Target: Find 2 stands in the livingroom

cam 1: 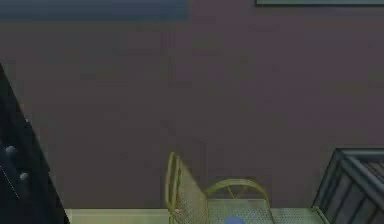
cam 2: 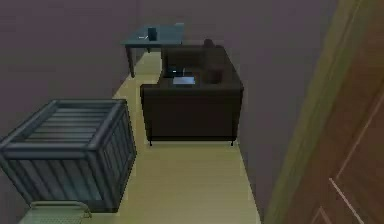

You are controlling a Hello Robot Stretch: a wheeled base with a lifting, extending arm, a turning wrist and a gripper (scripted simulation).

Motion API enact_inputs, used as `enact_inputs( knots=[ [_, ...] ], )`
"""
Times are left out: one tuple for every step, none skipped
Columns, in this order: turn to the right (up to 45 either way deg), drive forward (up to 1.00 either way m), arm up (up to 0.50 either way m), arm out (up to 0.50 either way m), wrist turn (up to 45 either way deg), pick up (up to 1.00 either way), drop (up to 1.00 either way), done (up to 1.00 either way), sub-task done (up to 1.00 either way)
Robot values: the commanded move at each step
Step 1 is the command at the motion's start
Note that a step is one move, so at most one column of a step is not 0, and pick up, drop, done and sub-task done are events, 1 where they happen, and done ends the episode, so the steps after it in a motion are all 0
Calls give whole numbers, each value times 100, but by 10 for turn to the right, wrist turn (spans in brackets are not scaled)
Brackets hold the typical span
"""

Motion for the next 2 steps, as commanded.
enact_inputs(
  knots=[
    [-450,0,0,0,0,0,0,0,0],
    [-330,0,0,0,0,0,0,0,0]
  ],
)
